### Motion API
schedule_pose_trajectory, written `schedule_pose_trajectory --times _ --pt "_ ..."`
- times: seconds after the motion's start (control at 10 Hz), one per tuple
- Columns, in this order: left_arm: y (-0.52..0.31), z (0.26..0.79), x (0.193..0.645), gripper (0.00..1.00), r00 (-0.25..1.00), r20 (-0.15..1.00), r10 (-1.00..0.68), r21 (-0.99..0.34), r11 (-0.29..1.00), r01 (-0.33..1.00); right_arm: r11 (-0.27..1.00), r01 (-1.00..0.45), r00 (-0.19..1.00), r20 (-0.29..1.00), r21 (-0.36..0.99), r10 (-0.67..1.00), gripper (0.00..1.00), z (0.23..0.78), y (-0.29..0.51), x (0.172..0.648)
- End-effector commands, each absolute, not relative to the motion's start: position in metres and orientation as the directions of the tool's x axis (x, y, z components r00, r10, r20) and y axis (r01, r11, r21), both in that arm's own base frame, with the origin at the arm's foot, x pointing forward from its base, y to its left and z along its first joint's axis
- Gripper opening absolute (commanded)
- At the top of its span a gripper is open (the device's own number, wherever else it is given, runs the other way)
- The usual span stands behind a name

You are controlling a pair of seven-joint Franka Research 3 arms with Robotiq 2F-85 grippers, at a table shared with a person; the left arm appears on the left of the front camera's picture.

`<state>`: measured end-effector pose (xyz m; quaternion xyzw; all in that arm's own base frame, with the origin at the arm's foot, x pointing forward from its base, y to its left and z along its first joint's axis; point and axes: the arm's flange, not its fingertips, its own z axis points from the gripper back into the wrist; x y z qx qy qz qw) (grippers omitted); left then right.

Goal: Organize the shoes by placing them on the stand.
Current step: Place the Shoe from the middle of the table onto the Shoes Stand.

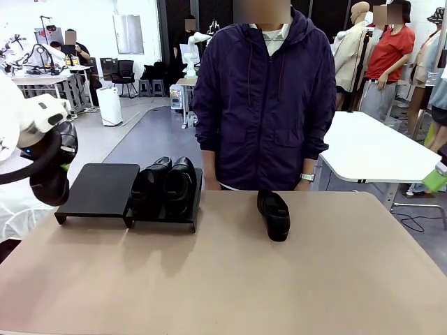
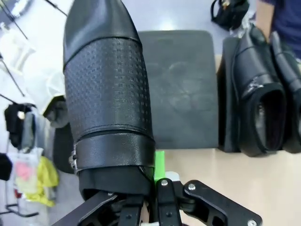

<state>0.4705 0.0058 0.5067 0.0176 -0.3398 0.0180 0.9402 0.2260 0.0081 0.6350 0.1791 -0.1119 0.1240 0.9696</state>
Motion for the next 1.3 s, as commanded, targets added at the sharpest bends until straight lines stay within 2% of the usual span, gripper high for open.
schedule_pose_trajectory --times 0.0,0.1,0.3,0.4,0.5,0.6,0.8,1.2 --pt "-0.003 0.536 0.460 0.00 0.748 0.652 0.123 -0.099 0.992 -0.077 0.891 -0.308 0.937 0.271 0.333 0.222 1.00 0.636 0.008 0.226" --pt "0.006 0.507 0.470 0.00 0.768 0.640 0.022 0.021 0.999 -0.046 0.891 -0.308 0.937 0.271 0.333 0.222 1.00 0.636 0.008 0.226" --pt "0.006 0.507 0.470 0.00 0.768 0.640 0.022 0.021 0.999 -0.046 0.891 -0.308 0.937 0.271 0.333 0.222 1.00 0.636 0.008 0.226" --pt "0.004 0.505 0.471 0.00 0.772 0.632 0.065 -0.026 0.998 -0.063 0.891 -0.308 0.937 0.271 0.333 0.222 1.00 0.636 0.008 0.226" --pt "-0.017 0.489 0.474 0.00 0.741 0.671 -0.021 -0.016 0.999 0.043 0.891 -0.308 0.937 0.271 0.333 0.222 1.00 0.636 0.008 0.226" --pt "-0.018 0.479 0.491 0.00 0.683 0.726 -0.077 0.022 0.996 0.088 0.891 -0.308 0.937 0.271 0.333 0.222 1.00 0.636 0.008 0.226" --pt "-0.018 0.467 0.521 0.00 0.661 0.738 -0.134 -0.003 0.979 0.202 0.891 -0.308 0.937 0.271 0.333 0.222 1.00 0.636 0.008 0.226" --pt "-0.010 0.454 0.550 0.00 0.689 0.707 -0.155 0.070 0.986 0.150 0.891 -0.308 0.937 0.271 0.333 0.222 1.00 0.636 0.008 0.226"
